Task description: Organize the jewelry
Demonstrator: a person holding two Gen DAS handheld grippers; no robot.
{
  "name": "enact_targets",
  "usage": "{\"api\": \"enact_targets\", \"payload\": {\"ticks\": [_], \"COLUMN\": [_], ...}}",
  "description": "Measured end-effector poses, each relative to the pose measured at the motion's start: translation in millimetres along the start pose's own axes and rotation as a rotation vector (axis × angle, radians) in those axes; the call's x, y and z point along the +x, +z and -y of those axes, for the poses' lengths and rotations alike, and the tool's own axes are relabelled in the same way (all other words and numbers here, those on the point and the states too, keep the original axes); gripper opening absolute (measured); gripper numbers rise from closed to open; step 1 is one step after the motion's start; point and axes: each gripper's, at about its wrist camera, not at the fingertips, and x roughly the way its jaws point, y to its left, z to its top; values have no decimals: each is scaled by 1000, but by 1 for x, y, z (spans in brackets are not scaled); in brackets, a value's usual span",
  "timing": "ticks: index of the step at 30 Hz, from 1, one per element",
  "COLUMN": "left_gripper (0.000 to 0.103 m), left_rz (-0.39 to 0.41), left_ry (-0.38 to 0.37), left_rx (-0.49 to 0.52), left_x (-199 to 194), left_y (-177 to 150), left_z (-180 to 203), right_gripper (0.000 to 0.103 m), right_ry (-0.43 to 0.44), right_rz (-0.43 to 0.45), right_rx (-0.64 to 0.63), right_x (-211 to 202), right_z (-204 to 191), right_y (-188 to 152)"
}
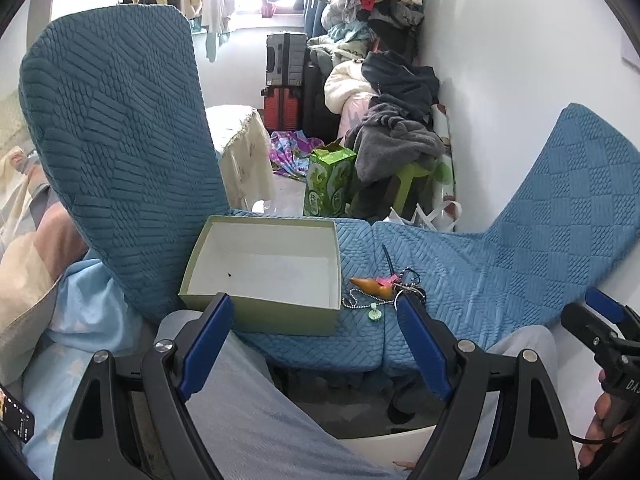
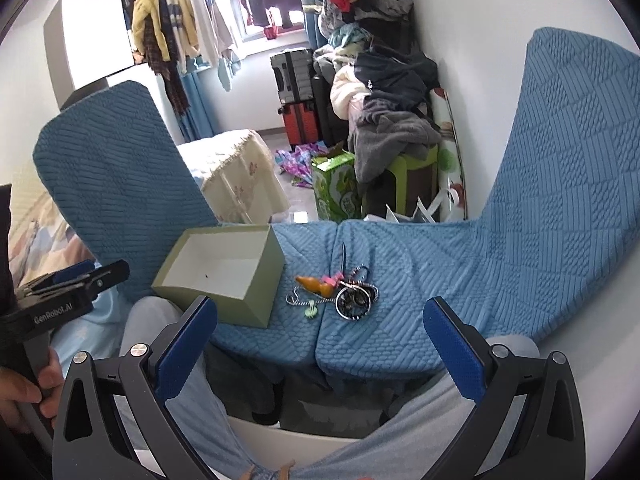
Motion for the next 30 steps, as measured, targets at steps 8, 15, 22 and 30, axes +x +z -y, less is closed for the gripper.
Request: {"api": "enact_targets", "payload": {"ticks": [8,15,22,30], "left_gripper": [84,84,83,76], "left_rz": [32,17,1,-2], "left_ry": [22,-26,-97,-187], "left_rx": [-15,-16,5,47], "left_x": [8,33,64,112], "left_y": [17,18,16,9], "left_z": [-9,-1,20,58], "right_gripper": [103,100,64,35], "right_ry": [6,66,58,108], "right_rz": [68,63,31,-61], "right_rx": [-38,12,88,153], "right_x": [6,29,54,103], "right_z": [-6,11,35,66], "right_y": [10,6,-3,-13]}}
